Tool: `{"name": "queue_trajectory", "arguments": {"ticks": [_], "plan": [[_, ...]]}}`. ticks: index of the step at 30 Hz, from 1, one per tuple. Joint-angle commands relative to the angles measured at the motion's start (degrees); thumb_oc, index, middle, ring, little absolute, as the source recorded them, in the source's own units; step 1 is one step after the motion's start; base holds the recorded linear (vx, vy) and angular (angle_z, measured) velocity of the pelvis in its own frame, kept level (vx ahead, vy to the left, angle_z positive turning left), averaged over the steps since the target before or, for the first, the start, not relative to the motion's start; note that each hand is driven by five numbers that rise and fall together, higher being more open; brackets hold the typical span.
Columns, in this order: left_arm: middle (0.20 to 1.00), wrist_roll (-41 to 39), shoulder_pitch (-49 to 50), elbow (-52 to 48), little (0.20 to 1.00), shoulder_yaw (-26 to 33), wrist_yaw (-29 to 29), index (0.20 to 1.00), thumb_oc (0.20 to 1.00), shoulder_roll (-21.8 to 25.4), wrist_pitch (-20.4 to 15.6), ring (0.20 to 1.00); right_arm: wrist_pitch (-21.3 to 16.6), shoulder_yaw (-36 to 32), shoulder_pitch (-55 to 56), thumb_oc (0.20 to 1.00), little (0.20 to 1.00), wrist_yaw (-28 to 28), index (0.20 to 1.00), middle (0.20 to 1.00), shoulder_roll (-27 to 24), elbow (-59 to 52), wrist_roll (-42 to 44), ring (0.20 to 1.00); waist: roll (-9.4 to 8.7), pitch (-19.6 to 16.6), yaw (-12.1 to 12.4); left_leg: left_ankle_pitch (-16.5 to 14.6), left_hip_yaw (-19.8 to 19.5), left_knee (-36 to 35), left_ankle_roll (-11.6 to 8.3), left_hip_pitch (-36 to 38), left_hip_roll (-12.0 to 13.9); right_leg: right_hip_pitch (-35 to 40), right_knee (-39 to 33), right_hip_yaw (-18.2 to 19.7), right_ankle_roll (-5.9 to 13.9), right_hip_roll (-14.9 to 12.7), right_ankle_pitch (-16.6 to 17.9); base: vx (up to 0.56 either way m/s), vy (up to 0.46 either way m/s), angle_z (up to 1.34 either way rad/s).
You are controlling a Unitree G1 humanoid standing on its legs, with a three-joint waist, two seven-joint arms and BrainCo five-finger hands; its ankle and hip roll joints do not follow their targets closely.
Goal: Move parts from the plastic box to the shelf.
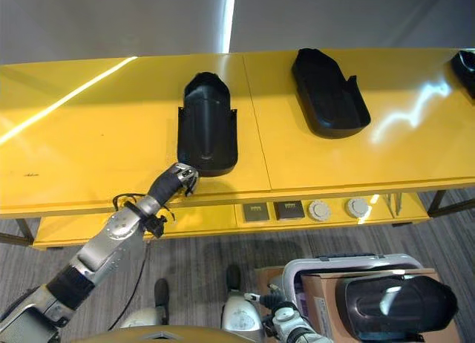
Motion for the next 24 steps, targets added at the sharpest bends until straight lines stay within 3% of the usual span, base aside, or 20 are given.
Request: {"name": "queue_trajectory", "arguments": {"ticks": [1, 4, 15, 24], "plan": [[0.2, 0.05, -4.03, 1.55, 0.2, -0.62, 1.49, 0.2, 0.2, -1.48, -2.53, 0.2, 0.36, 3.32, -0.48, 1.0, 1.0, 0.34, 1.0, 1.0, 2.68, 1.75, 1.04, 1.0, -1.22, 0.03, -0.48, -1.62, -0.49, -0.47, 0.85, -1.68, 0.6, 2.9, 0.14, -0.79, 2.94, -2.77, -5.0, 0.01, -0.002, -0.1], [0.2, 0.81, -7.1, 5.39, 0.2, -1.6, 3.48, 0.2, 0.2, -3.65, -2.95, 0.2, 0.46, 3.82, -0.85, 1.0, 1.0, -0.17, 1.0, 1.0, 2.62, 1.43, 1.1, 1.0, -1.22, 0.19, -1.06, -1.58, -0.32, -0.47, 0.81, -1.78, 0.71, 2.49, 0.14, -0.45, 2.94, -2.77, -4.9, 0.01, -0.002, -0.07], [0.2, 2.86, -10.46, 8.68, 0.2, -0.05, 7.19, 0.2, 0.2, -4.6, -3.97, 0.2, 0.35, 3.72, -1.01, 1.0, 1.0, -1.14, 1.0, 1.0, 2.55, 1.33, 1.45, 1.0, -1.28, 0.21, -1.48, -1.28, 0.19, -0.47, 0.68, -2.35, 1.0, 1.69, 0.14, -0.15, 3.04, -2.53, -4.84, 0.01, -0.006, -0.04], [0.2, 4.67, -11.4, 10.9, 0.2, 4.27, 13.02, 0.2, 0.2, -4.85, -5.52, 0.2, -0.13, 3.94, -0.78, 1.0, 1.0, -2.06, 1.0, 1.0, 3.01, 0.9, 1.43, 1.0, -1.91, 0.05, -1.28, -1.07, -0.05, -0.47, 0.48, -2.72, 1.26, 1.56, 0.14, -0.42, 2.98, -2.33, -4.97, 0.0, 0.0, 0.0]]}}
